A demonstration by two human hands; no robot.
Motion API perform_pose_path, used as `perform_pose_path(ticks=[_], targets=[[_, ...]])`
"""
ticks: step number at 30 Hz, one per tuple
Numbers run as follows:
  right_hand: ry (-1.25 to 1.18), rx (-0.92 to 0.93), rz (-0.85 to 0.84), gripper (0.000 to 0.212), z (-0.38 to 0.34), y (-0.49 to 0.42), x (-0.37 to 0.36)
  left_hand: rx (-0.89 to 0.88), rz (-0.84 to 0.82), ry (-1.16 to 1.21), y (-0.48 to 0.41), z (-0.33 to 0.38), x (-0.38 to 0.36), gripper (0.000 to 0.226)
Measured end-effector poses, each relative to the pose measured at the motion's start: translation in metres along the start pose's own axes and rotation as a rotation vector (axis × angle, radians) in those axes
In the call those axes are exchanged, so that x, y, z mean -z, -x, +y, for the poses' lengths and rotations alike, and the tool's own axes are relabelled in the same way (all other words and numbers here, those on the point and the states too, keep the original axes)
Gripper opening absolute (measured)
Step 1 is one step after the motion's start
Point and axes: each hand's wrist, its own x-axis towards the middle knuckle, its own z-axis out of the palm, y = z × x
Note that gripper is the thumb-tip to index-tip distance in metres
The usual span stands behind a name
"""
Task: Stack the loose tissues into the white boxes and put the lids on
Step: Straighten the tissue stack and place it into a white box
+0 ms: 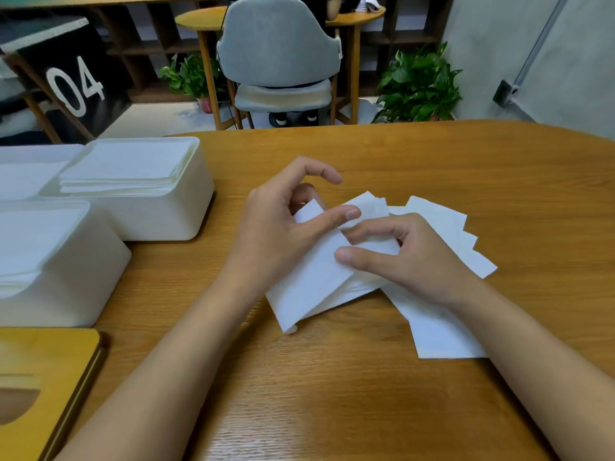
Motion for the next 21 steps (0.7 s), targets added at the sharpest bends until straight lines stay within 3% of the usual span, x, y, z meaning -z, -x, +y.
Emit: perform_pose_path(ticks=[7, 11, 14, 19, 21], targets=[[-0.026, -0.093, 0.270, 0.010, 0.010, -0.010, 0.015, 0.158, -0.107, -0.027, -0.006, -0.007, 0.013, 0.038], [-0.023, -0.045, 0.099, 0.013, 0.005, -0.006, 0.013, 0.133, -0.202, 0.025, -0.007, -0.002, 0.020, 0.051], [-0.124, 0.019, -0.006, 0.028, 0.000, -0.002, 0.006, 0.113, -0.213, 0.009, -0.005, -0.002, 0.018, 0.054], [-0.190, -0.007, -0.015, 0.048, 0.001, -0.002, 0.005, 0.112, -0.215, -0.014, -0.005, -0.004, 0.016, 0.054], [-0.177, -0.007, 0.011, 0.046, 0.001, -0.002, 0.005, 0.116, -0.212, -0.007, -0.005, -0.003, 0.016, 0.054]])
